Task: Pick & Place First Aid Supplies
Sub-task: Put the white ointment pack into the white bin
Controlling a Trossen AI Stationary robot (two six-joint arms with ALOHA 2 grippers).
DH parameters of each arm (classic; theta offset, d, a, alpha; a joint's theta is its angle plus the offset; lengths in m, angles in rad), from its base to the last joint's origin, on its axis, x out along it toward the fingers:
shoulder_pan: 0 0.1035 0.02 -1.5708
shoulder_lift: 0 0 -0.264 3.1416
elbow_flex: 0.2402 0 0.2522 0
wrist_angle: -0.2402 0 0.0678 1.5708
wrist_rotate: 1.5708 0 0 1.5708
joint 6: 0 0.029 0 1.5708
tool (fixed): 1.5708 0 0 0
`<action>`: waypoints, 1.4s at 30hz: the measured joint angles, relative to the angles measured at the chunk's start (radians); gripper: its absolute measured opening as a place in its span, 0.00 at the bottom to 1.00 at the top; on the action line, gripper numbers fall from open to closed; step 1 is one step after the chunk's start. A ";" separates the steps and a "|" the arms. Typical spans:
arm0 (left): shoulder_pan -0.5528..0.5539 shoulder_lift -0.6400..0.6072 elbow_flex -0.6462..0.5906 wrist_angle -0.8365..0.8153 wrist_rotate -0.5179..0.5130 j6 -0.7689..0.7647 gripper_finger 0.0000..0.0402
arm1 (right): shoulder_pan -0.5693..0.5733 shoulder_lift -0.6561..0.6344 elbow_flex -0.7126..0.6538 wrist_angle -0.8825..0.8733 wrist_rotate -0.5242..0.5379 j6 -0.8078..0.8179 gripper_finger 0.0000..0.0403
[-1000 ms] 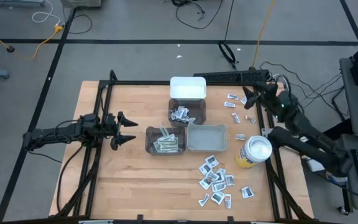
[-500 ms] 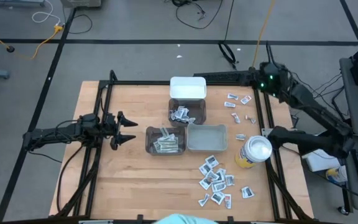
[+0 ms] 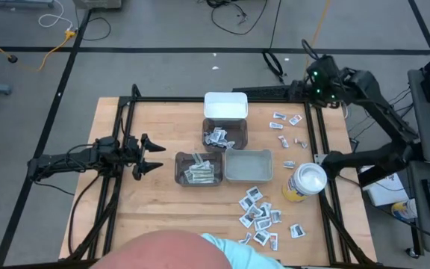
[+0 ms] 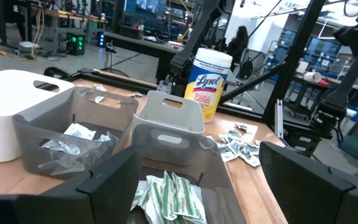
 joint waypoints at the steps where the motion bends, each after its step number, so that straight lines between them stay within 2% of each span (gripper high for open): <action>1: 0.000 0.000 0.000 0.000 0.000 0.000 0.81 | -0.007 0.017 0.022 -0.058 -0.012 -0.013 0.65; 4: 0.000 0.000 0.000 0.000 0.000 0.000 0.80 | -0.037 0.064 0.058 -0.209 -0.045 -0.034 0.65; 8: 0.000 0.000 0.000 0.000 0.000 0.000 0.78 | -0.084 0.086 0.033 -0.185 -0.198 -0.135 0.65; 10: 0.000 0.000 0.000 0.000 0.000 0.000 0.78 | -0.104 0.105 0.028 -0.206 -0.231 -0.222 0.65; 15: 0.000 0.000 0.000 0.000 0.000 0.000 0.80 | -0.130 0.110 -0.055 -0.200 -0.213 -0.415 0.65; 20: 0.000 0.000 0.000 0.000 0.000 0.000 0.82 | -0.130 0.108 -0.225 -0.201 -0.157 -0.439 0.65; 23: 0.000 0.000 0.000 0.000 -0.001 0.000 0.83 | -0.130 0.106 -0.355 -0.143 -0.158 -0.480 0.65; 29: 0.000 0.000 0.000 0.000 -0.001 0.000 0.80 | -0.128 0.110 -0.574 0.077 -0.158 -0.549 0.65; 42: 0.000 0.000 0.000 0.000 -0.001 0.000 0.77 | -0.128 0.167 -0.826 0.384 -0.155 -0.549 0.65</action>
